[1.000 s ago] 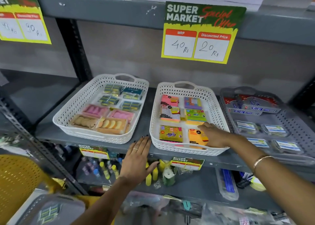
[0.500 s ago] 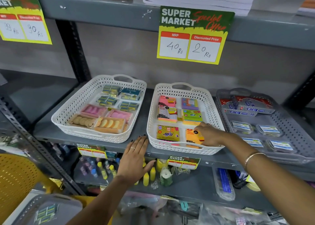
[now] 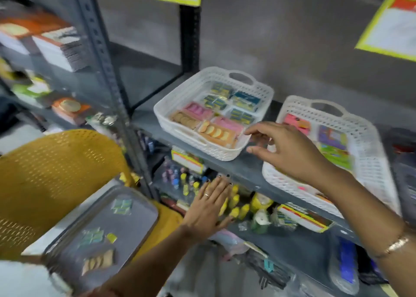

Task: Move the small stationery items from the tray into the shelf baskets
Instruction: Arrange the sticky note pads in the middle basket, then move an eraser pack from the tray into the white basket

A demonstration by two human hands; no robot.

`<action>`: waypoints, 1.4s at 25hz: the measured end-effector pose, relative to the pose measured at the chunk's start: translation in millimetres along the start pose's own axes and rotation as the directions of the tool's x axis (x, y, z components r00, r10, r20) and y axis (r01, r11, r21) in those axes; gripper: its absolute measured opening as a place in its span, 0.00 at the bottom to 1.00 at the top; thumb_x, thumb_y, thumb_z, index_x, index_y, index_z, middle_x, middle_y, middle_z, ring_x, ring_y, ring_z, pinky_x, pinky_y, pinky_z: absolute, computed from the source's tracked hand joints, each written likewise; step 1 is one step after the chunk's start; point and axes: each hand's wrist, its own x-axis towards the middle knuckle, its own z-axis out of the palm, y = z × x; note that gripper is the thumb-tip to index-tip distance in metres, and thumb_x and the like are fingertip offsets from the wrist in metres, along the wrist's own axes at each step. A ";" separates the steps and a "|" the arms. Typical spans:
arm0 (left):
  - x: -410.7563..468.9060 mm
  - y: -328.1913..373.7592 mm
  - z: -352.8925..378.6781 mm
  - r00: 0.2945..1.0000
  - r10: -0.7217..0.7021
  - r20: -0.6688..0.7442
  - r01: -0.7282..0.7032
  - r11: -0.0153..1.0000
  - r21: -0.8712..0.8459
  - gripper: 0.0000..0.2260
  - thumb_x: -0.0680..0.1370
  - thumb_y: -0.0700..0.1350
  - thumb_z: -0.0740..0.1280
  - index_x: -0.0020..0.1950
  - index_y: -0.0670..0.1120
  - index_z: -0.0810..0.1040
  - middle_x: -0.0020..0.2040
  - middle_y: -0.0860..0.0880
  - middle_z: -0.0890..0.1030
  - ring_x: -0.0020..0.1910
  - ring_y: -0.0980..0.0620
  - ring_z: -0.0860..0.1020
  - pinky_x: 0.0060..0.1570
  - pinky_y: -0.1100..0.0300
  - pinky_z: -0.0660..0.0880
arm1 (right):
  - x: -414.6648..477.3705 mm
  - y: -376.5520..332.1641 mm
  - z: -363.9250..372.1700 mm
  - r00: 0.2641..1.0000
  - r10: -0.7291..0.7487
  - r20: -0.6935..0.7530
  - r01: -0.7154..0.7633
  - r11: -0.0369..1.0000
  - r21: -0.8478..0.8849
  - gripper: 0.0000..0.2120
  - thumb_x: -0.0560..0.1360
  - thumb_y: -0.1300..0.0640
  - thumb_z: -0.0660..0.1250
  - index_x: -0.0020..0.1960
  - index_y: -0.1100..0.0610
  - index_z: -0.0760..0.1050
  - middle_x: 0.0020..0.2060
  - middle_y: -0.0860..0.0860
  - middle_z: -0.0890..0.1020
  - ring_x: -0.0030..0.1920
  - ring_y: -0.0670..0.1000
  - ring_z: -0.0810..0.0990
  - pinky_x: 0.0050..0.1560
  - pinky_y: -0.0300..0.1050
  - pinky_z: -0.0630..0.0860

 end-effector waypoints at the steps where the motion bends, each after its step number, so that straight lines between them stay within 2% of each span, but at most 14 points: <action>1: -25.6 -9.8 7.4 0.997 -0.076 0.013 0.076 0.997 -0.004 0.34 0.76 0.61 0.56 0.75 0.43 0.55 0.77 0.45 0.52 0.74 0.47 0.49 0.70 0.52 0.46 | 11.9 -19.7 17.9 0.997 -0.070 0.039 0.068 0.997 0.034 0.13 0.72 0.52 0.68 0.56 0.52 0.76 0.48 0.48 0.82 0.47 0.50 0.79 0.48 0.51 0.77; 3: -86.5 -33.7 25.5 0.963 -0.265 0.051 0.265 0.964 0.017 0.33 0.77 0.62 0.56 0.75 0.43 0.55 0.77 0.45 0.51 0.75 0.48 0.46 0.70 0.52 0.45 | 38.0 -52.3 74.1 0.973 -0.183 0.138 0.168 0.979 0.111 0.12 0.72 0.53 0.68 0.55 0.53 0.76 0.48 0.50 0.82 0.47 0.52 0.79 0.47 0.52 0.77; 5: -146.2 -53.9 41.3 0.895 -0.429 0.123 0.428 0.903 0.040 0.32 0.76 0.62 0.56 0.72 0.42 0.59 0.75 0.43 0.59 0.75 0.48 0.45 0.69 0.51 0.48 | 56.7 -73.3 138.3 0.941 -0.249 0.229 0.214 0.962 0.167 0.12 0.72 0.53 0.68 0.55 0.53 0.76 0.48 0.52 0.81 0.48 0.54 0.80 0.48 0.54 0.77; 9: -245.2 -91.8 70.6 0.664 -0.699 0.267 0.708 0.702 0.079 0.33 0.75 0.63 0.54 0.70 0.40 0.64 0.72 0.40 0.64 0.74 0.49 0.45 0.69 0.52 0.47 | 82.0 -95.8 295.4 0.832 -0.291 0.473 0.261 0.957 0.128 0.15 0.73 0.51 0.66 0.59 0.53 0.73 0.55 0.52 0.79 0.56 0.55 0.77 0.51 0.53 0.77; 12: -292.1 -117.9 91.1 0.497 -0.819 0.288 0.828 0.546 0.123 0.35 0.77 0.65 0.49 0.70 0.38 0.67 0.71 0.40 0.65 0.73 0.45 0.54 0.68 0.52 0.46 | 83.8 -106.2 404.3 0.736 -0.292 0.610 0.241 0.956 0.167 0.16 0.73 0.54 0.68 0.58 0.57 0.73 0.56 0.55 0.78 0.59 0.57 0.76 0.55 0.53 0.76; 14: -317.5 -134.0 109.6 0.414 -0.869 0.271 0.874 0.463 0.150 0.36 0.77 0.65 0.46 0.69 0.38 0.67 0.70 0.39 0.66 0.70 0.41 0.63 0.67 0.49 0.53 | 77.2 -115.0 469.8 0.670 -0.290 0.683 0.251 0.955 0.158 0.17 0.73 0.55 0.68 0.60 0.57 0.72 0.58 0.55 0.77 0.61 0.57 0.74 0.56 0.52 0.75; 16: -339.9 -143.8 124.6 0.349 -0.899 0.265 0.904 0.398 0.159 0.38 0.78 0.66 0.43 0.69 0.37 0.68 0.70 0.38 0.67 0.68 0.39 0.66 0.64 0.45 0.63 | 65.4 -124.8 524.3 0.611 -0.298 0.733 0.267 0.950 0.164 0.20 0.73 0.55 0.68 0.62 0.58 0.71 0.61 0.55 0.75 0.65 0.56 0.71 0.58 0.51 0.73; 17: -349.3 -146.1 131.0 0.329 -0.910 0.253 0.912 0.376 0.163 0.38 0.77 0.66 0.42 0.69 0.37 0.67 0.70 0.38 0.67 0.68 0.39 0.65 0.63 0.44 0.65 | 58.3 -130.4 548.1 0.583 -0.310 0.751 0.280 0.944 0.173 0.22 0.72 0.55 0.69 0.63 0.59 0.70 0.62 0.56 0.74 0.66 0.57 0.70 0.61 0.51 0.72; 21: -371.6 -145.1 149.7 0.331 -0.922 0.200 0.922 0.362 0.141 0.35 0.78 0.66 0.44 0.72 0.39 0.59 0.72 0.39 0.63 0.71 0.43 0.59 0.65 0.47 0.56 | 32.3 -151.2 610.3 0.527 -0.350 0.774 0.373 0.914 0.159 0.25 0.70 0.57 0.70 0.64 0.60 0.67 0.63 0.58 0.71 0.67 0.58 0.66 0.61 0.53 0.71; 23: -374.3 -144.3 154.4 0.337 -0.923 0.186 0.921 0.364 0.140 0.35 0.78 0.65 0.45 0.73 0.39 0.61 0.72 0.39 0.63 0.72 0.45 0.58 0.65 0.48 0.56 | 25.2 -156.0 624.4 0.530 -0.376 0.760 0.421 0.895 0.149 0.27 0.70 0.59 0.70 0.65 0.61 0.65 0.64 0.58 0.69 0.67 0.59 0.65 0.62 0.53 0.70; 29: -373.3 -144.9 152.2 0.345 -0.919 0.192 0.914 0.376 0.155 0.35 0.78 0.65 0.46 0.72 0.39 0.64 0.72 0.41 0.62 0.71 0.44 0.60 0.65 0.48 0.56 | 34.8 -153.4 628.4 0.598 -0.357 0.718 0.414 0.904 0.105 0.25 0.69 0.61 0.70 0.63 0.63 0.66 0.64 0.60 0.69 0.66 0.61 0.66 0.59 0.54 0.72; 33: -364.9 -146.6 137.3 0.318 -0.912 0.259 0.921 0.362 0.143 0.35 0.78 0.65 0.47 0.70 0.39 0.67 0.72 0.41 0.65 0.70 0.43 0.63 0.65 0.48 0.54 | 64.2 -138.8 586.7 0.659 -0.318 0.682 0.353 0.931 0.092 0.26 0.68 0.61 0.71 0.63 0.61 0.66 0.63 0.59 0.69 0.66 0.61 0.65 0.60 0.55 0.71; 35: -351.1 -146.4 120.6 0.344 -0.899 0.272 0.909 0.391 0.142 0.35 0.77 0.65 0.47 0.69 0.39 0.68 0.71 0.40 0.66 0.70 0.42 0.64 0.65 0.46 0.55 | 80.6 -132.2 550.0 0.708 -0.300 0.639 0.308 0.946 0.103 0.27 0.67 0.61 0.72 0.63 0.62 0.67 0.63 0.60 0.70 0.66 0.61 0.65 0.60 0.55 0.71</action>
